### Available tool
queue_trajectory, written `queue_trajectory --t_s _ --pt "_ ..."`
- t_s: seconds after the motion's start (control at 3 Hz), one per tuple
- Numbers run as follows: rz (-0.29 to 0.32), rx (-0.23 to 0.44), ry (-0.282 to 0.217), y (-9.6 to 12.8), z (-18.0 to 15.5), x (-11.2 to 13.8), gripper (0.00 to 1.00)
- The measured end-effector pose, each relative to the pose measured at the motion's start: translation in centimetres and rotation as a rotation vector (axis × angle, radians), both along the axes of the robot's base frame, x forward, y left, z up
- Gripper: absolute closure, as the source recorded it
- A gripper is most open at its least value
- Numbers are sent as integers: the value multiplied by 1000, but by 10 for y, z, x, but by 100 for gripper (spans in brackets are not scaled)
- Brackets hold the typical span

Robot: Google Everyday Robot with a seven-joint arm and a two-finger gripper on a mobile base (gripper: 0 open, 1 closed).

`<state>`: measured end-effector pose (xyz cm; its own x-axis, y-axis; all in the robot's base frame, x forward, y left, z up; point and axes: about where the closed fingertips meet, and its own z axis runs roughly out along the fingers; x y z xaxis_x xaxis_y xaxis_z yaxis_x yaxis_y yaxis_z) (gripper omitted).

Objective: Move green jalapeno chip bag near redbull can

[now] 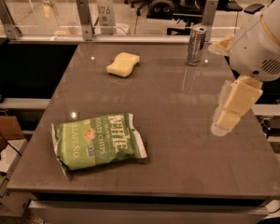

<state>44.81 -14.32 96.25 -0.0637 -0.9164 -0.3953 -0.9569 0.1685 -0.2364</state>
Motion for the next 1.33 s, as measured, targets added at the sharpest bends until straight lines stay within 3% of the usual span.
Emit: queue_trajectory --t_s 0.67,1.33 --pt "96 120 16 77 -29 -3 0" --pt "150 182 57 128 -62 -15 0"
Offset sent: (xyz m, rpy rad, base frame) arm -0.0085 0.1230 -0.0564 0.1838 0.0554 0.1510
